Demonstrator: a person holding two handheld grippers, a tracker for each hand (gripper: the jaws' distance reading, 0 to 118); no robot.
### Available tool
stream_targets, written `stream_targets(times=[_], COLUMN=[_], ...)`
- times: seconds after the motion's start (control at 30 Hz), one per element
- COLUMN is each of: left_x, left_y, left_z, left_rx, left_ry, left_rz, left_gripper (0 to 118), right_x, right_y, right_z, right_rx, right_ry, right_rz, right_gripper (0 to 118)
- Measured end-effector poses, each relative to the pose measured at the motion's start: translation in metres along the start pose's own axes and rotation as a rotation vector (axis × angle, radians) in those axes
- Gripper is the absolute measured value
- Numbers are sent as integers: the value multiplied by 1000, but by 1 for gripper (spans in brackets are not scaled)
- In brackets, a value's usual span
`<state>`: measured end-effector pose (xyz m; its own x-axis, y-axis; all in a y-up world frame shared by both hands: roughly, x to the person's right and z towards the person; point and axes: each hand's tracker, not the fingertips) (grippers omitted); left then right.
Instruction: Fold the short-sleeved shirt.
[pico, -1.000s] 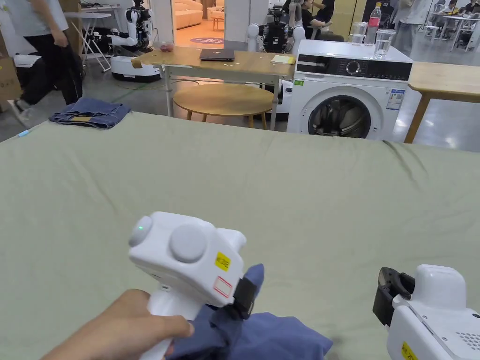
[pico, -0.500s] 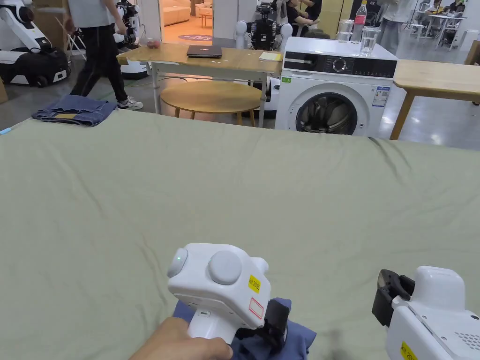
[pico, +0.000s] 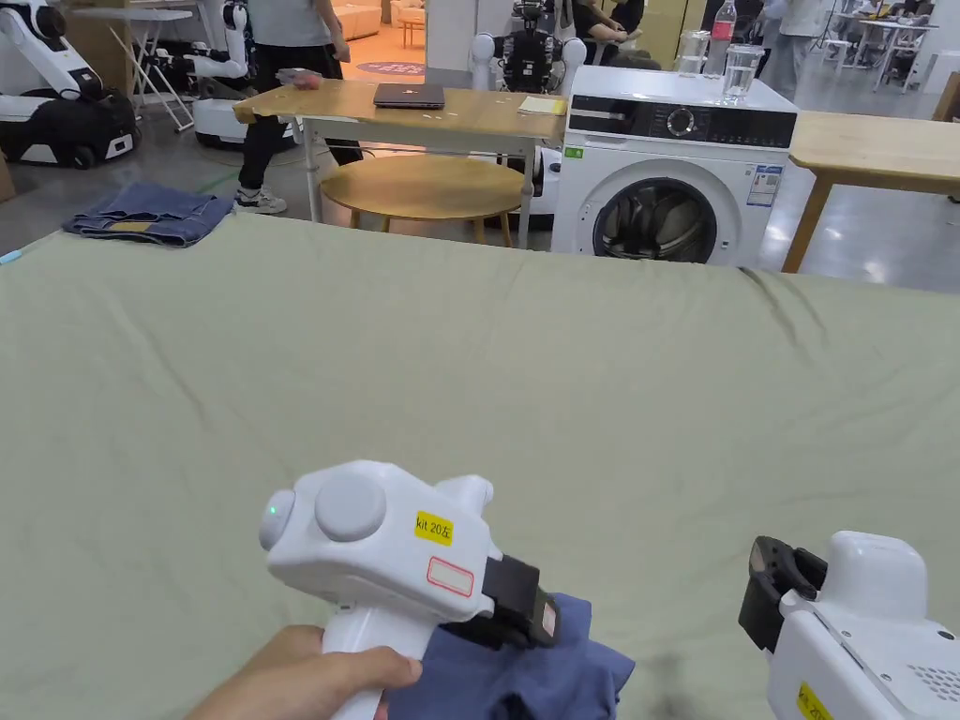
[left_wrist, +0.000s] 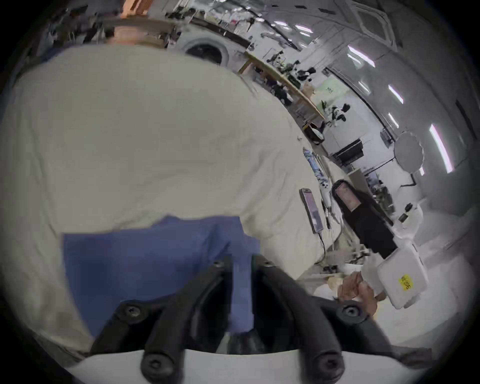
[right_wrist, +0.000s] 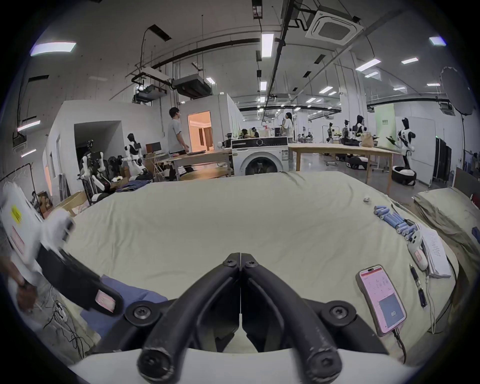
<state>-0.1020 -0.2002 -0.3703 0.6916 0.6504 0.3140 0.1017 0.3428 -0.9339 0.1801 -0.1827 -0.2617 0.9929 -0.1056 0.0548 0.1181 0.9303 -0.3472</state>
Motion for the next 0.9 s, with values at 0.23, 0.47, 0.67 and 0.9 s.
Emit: stream_targets(times=[0.23, 0.47, 0.67, 0.9], left_x=[-44, -40, -12, -8], left_y=[-25, -28, -19, -4], left_z=[-65, -78, -47, 33], left_rx=[-83, -66, -8, 404], left_ry=[-117, -53, 27, 208], left_rz=[163, 78, -66, -198], left_gripper=[0, 0, 0, 0], right_x=[-5, -13, -24, -39], right_y=[2, 5, 11, 25], right_z=[3, 8, 9, 1], right_rx=[0, 4, 18, 88], right_ry=[1, -1, 2, -1], right_rz=[11, 14, 11, 17], right_gripper=[0, 0, 0, 0])
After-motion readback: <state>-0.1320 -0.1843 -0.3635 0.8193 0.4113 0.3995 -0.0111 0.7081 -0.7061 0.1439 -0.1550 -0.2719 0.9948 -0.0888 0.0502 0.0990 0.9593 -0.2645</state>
